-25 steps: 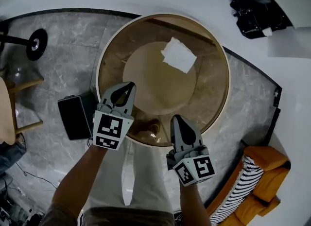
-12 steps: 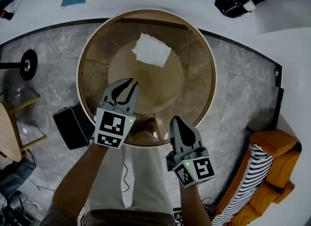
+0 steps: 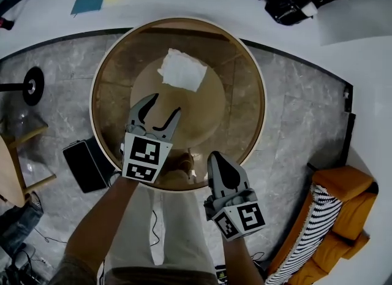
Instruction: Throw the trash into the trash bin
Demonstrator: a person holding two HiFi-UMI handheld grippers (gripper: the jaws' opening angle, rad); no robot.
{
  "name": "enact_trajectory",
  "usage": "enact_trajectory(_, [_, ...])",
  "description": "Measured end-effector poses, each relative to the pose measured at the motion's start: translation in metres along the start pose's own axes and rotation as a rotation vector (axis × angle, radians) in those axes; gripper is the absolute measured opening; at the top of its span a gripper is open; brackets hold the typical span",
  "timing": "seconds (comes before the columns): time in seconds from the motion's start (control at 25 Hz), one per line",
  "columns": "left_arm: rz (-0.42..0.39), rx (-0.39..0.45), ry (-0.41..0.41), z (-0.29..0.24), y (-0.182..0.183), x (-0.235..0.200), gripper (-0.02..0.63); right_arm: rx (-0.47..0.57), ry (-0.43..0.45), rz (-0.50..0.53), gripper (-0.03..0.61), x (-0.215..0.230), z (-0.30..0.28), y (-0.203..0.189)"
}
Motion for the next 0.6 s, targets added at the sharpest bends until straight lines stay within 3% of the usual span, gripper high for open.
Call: enact_trajectory(0.6, [0.013,-0.088,0.012,-0.099,-0.003,-0.009,0.255,-0.053,-0.005,-0.023,0.017,0.017,0.0,0.001])
Point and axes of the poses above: the fingertips, and each gripper's own axes: z backward along the fingers, x to its right, y out of its top, the point moved 10 cm from there along z, backward along the fingers, and after that the axes turned 10 degrees about -z, right-handed, at the moved point
